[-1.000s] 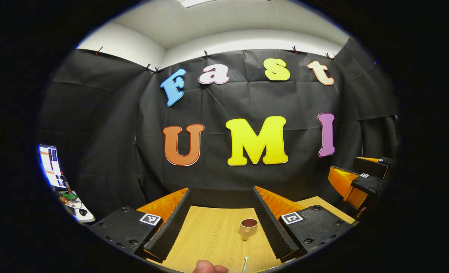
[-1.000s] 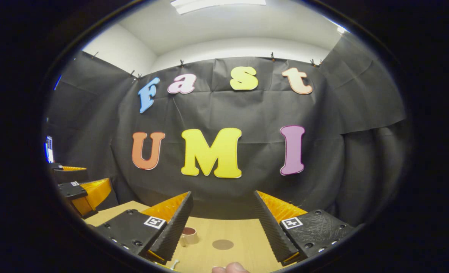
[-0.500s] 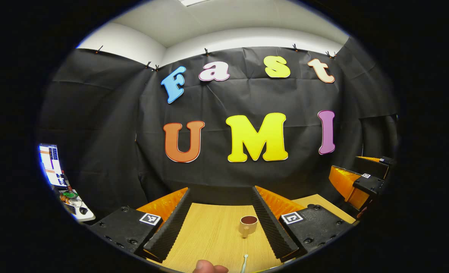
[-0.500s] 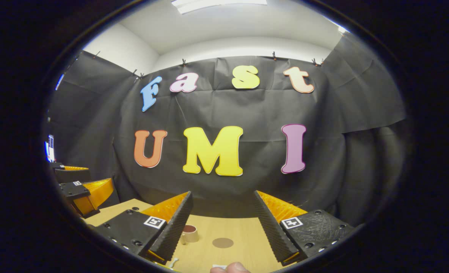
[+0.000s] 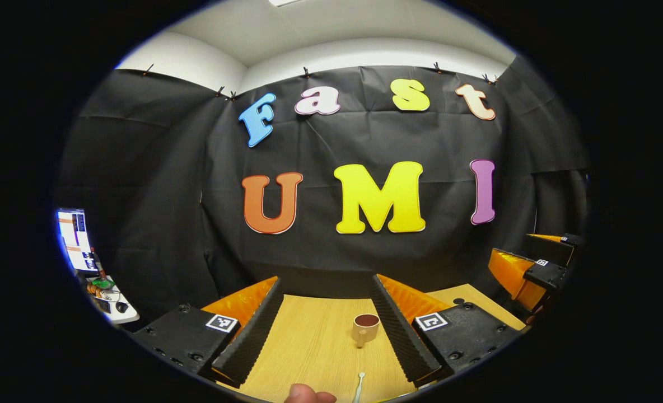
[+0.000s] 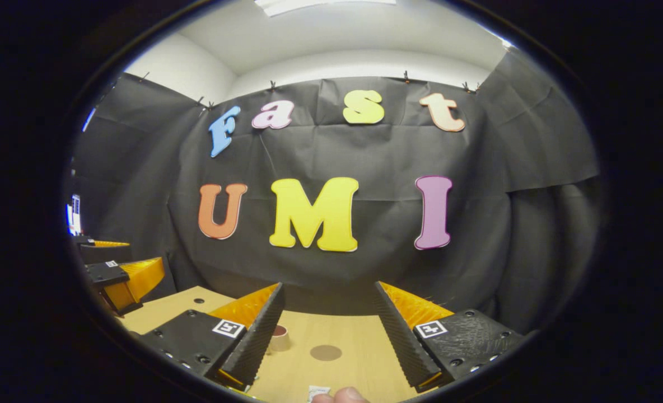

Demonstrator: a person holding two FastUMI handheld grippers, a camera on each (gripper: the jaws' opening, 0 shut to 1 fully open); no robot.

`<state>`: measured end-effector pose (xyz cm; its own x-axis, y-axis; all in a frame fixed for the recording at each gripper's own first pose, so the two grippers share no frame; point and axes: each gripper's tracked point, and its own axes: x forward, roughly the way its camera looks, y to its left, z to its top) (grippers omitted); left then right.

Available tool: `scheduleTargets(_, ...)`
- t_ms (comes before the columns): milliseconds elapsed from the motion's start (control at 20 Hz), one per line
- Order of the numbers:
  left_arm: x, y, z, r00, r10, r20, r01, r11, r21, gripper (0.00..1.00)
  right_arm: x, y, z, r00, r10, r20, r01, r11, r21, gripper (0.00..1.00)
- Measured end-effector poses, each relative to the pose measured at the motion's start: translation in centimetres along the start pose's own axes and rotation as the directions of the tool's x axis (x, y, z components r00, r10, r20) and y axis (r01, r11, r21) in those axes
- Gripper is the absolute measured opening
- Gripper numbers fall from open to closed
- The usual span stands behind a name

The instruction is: Put the toothbrush and toothpaste on the desktop into the cup, then pick up the cup and place it on the coaster on the desktop.

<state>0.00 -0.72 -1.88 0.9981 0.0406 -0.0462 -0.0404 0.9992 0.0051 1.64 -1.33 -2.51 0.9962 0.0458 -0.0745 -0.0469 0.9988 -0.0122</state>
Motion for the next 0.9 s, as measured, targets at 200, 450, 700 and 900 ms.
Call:
scheduleTargets(200,0.2,-0.7,-2.6,0.997,-0.019,-0.073,0.019,1.0,-0.002,0.99,0.1,-0.4,-2.7,0.997,0.002,-0.074,-0.002,1.0,0.004,0.95)
scheduleTargets(450,-0.6,-1.8,-8.3,0.977,-0.062,-0.205,0.067,0.998,0.017,0.99,-1.0,-0.9,-8.5,0.973,0.013,-0.23,-0.014,1.0,-0.006,0.95)
scheduleTargets(700,-2.4,-3.8,-15.9,0.913,-0.132,-0.386,0.144,0.99,0.001,1.0,-2.0,-1.8,-14.3,0.927,-0.007,-0.374,0.004,1.0,-0.009,0.95)
scheduleTargets(900,-3.7,-5.6,-20.8,0.853,-0.172,-0.493,0.176,0.984,-0.039,1.0,-2.3,-2.1,-18.0,0.886,-0.015,-0.464,0.002,1.0,-0.028,0.95)
